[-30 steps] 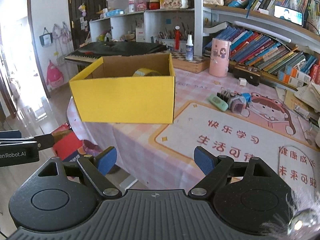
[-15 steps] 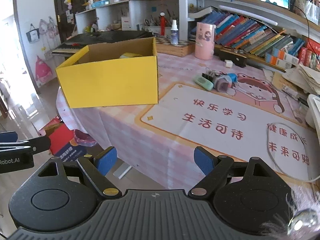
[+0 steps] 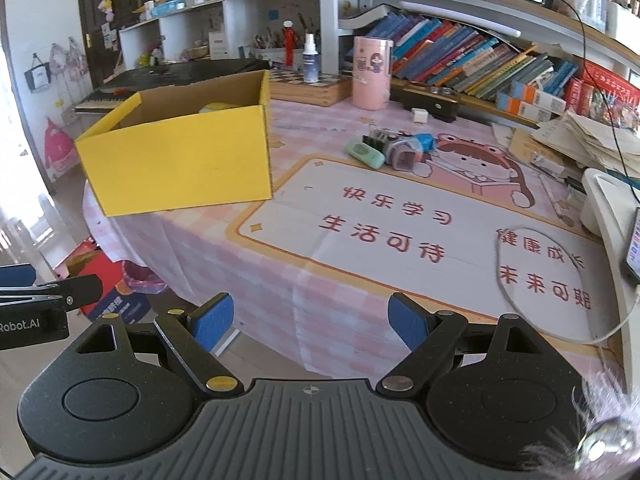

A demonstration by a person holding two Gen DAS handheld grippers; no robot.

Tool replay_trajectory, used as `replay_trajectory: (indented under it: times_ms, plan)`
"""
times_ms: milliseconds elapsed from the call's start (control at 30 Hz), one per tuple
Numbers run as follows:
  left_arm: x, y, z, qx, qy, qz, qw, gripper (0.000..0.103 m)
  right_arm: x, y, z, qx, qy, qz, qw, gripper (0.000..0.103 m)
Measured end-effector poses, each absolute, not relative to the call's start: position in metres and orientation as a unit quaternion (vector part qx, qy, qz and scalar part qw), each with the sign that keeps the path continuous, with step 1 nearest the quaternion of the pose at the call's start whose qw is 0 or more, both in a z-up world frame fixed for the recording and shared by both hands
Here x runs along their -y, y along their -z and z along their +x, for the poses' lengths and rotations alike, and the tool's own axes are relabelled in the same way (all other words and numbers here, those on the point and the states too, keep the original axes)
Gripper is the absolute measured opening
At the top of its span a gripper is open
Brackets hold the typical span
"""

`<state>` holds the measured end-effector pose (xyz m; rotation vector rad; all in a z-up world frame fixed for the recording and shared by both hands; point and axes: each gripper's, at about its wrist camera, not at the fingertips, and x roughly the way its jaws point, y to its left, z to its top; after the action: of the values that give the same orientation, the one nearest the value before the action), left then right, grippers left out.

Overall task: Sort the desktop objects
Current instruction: 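Move both tools toward the toy truck and green stapler on the mat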

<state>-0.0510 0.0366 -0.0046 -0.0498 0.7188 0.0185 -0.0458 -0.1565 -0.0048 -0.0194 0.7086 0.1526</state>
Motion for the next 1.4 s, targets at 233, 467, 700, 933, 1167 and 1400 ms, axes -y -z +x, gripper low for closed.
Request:
replay_trajectory:
  times_ms: [233, 467, 700, 933, 1167, 1400]
  plan:
    - [-0.017, 0.004, -0.036, -0.351, 0.022, -0.012, 0.936, 0.089, 0.175, 0.003, -0.040, -0.347, -0.051, -0.002, 0.936, 0.084]
    - [-0.001, 0.003, -0.018, -0.351, 0.042, -0.008, 0.935, 0.089, 0.190, 0.002, -0.030, -0.348, -0.034, 0.002, 0.937, 0.084]
    - [0.016, 0.002, 0.000, -0.349, 0.059, -0.003, 0.935, 0.089, 0.205, 0.000, -0.013, -0.351, -0.024, 0.004, 0.936, 0.084]
    - [0.032, 0.002, 0.020, -0.350, 0.070, -0.001, 0.934, 0.089, 0.217, -0.001, 0.006, -0.353, -0.024, 0.002, 0.935, 0.084]
    - [0.057, 0.002, 0.046, -0.351, 0.094, 0.008, 0.932, 0.089, 0.239, -0.003, 0.028, -0.352, -0.008, 0.009, 0.936, 0.084]
    - [0.082, 0.002, 0.072, -0.350, 0.110, 0.011, 0.930, 0.089, 0.264, -0.003, 0.050, -0.353, 0.006, 0.014, 0.936, 0.084]
